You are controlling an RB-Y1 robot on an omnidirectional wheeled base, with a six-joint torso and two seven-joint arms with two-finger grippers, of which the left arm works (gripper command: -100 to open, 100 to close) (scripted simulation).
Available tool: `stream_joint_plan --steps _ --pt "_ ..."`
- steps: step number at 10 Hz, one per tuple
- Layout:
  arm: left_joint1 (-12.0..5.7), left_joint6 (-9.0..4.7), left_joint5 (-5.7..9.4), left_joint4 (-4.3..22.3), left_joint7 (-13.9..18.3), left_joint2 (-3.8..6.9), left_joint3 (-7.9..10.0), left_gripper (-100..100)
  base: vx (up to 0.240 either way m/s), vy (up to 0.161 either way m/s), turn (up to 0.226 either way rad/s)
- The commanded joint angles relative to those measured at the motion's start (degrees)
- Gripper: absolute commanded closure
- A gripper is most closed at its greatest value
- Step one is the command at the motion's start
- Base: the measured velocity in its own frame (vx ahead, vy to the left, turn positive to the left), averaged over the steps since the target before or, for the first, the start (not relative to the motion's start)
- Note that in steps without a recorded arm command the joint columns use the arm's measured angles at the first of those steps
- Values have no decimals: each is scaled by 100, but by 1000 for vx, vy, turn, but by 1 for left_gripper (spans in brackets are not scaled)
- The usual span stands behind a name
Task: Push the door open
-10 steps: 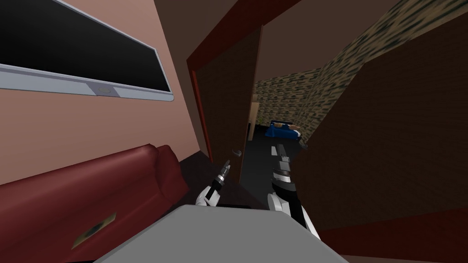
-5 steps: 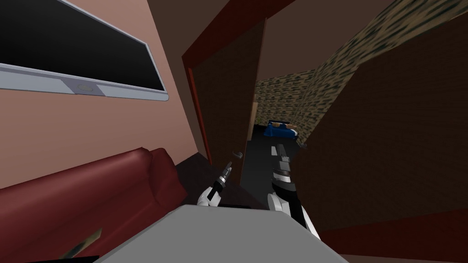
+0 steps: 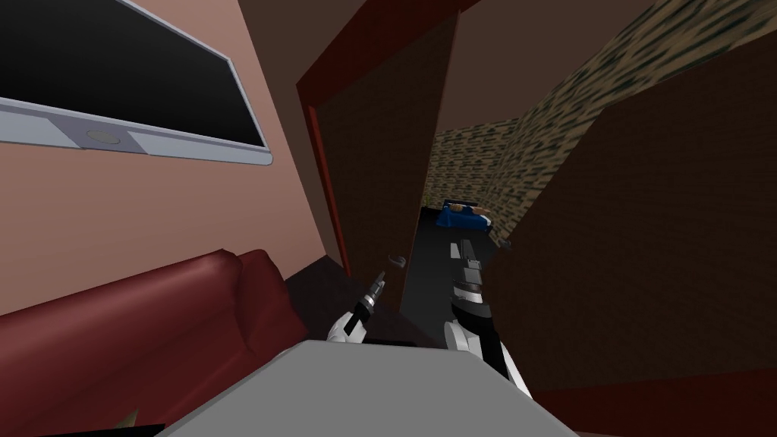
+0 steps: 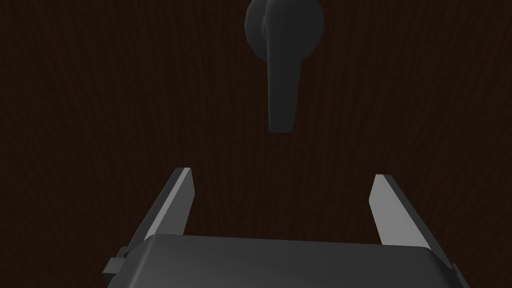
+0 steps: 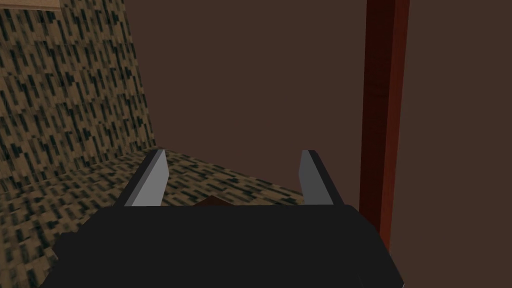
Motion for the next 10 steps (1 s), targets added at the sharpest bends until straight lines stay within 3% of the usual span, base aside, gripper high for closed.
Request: stream_joint_plan --steps 1,4,7,8,9,10 --pt "-73 -32 16 119 -18 51 34 -100 143 -78 -23" --pt "-83 -26 35 144 -40 78 80 -100 181 -123 -26" --pt "-93 -21 52 167 -59 -130 122 -100 188 -86 -29" --pt "-148 -85 57 292 -63 -101 128 -100 99 -44 1" --pt "-148 -85 57 292 -63 -101 128 100 -15 7 5" --pt "-148 -85 57 292 -63 -101 128 100 -30 18 -10"
